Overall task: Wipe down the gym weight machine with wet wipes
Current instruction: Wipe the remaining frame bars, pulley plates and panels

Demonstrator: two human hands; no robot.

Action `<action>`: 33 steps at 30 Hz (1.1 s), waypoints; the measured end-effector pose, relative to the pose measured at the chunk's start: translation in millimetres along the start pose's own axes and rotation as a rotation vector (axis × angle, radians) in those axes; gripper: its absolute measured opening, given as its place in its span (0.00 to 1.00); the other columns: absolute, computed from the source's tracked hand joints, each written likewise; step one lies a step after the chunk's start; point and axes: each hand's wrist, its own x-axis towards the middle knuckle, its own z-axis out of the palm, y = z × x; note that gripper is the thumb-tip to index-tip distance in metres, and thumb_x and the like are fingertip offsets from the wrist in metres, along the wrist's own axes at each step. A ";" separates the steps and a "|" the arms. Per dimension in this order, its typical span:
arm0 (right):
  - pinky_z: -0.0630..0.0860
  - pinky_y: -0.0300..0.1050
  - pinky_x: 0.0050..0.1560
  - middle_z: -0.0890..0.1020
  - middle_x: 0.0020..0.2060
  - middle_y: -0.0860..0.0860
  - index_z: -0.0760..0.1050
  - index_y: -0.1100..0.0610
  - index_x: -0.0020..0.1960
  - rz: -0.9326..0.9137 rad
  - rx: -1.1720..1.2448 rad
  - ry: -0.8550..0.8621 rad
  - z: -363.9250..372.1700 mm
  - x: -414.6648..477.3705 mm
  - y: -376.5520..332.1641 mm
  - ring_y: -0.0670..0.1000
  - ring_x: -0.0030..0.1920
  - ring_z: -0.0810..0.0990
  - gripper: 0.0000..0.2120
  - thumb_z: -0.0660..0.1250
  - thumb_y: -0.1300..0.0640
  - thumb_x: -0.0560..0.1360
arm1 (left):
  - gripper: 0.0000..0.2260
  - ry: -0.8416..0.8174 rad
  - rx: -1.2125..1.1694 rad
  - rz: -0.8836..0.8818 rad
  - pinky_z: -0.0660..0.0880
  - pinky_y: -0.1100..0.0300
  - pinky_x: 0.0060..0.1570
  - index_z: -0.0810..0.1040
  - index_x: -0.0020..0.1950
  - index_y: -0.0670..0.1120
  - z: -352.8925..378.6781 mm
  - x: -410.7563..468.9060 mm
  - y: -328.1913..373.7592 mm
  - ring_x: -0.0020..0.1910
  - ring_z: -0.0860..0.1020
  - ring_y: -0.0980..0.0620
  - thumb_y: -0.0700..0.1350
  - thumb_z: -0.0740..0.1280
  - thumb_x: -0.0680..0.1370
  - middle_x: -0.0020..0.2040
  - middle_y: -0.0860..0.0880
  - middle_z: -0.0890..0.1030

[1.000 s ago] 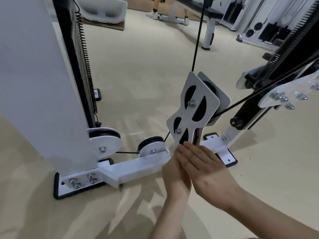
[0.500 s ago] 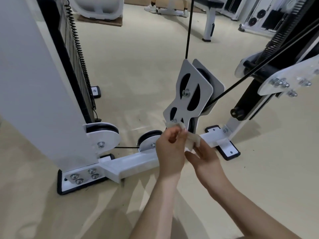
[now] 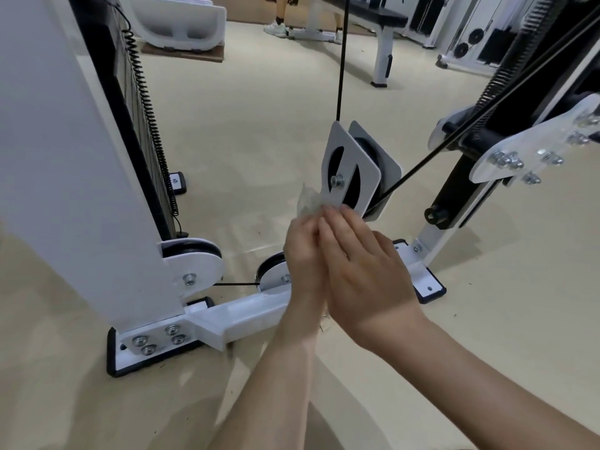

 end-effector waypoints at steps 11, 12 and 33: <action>0.67 0.43 0.64 0.73 0.70 0.52 0.71 0.61 0.70 0.056 0.268 0.016 0.8 -14.4 9.8 0.51 0.70 0.69 0.29 0.51 0.64 0.70 | 0.06 -0.059 -0.436 -0.330 0.76 0.62 0.49 0.85 0.47 0.47 -5.2 5.2 15.2 0.45 0.82 0.53 0.44 0.69 0.74 0.44 0.49 0.85; 0.67 0.40 0.66 0.73 0.69 0.50 0.71 0.59 0.70 0.093 0.412 0.068 2.4 -17.3 10.4 0.49 0.68 0.70 0.28 0.52 0.66 0.71 | 0.06 -0.062 -0.502 -0.350 0.78 0.58 0.51 0.86 0.48 0.47 -10.5 4.7 17.5 0.46 0.83 0.53 0.42 0.71 0.73 0.44 0.49 0.86; 0.73 0.33 0.48 0.77 0.50 0.48 0.78 0.59 0.53 0.309 0.712 0.520 -1.6 -17.3 14.6 0.40 0.50 0.76 0.16 0.59 0.69 0.71 | 0.15 -0.299 -0.351 -0.062 0.77 0.59 0.46 0.86 0.41 0.54 -29.8 -21.2 62.6 0.41 0.82 0.57 0.34 0.69 0.74 0.40 0.54 0.85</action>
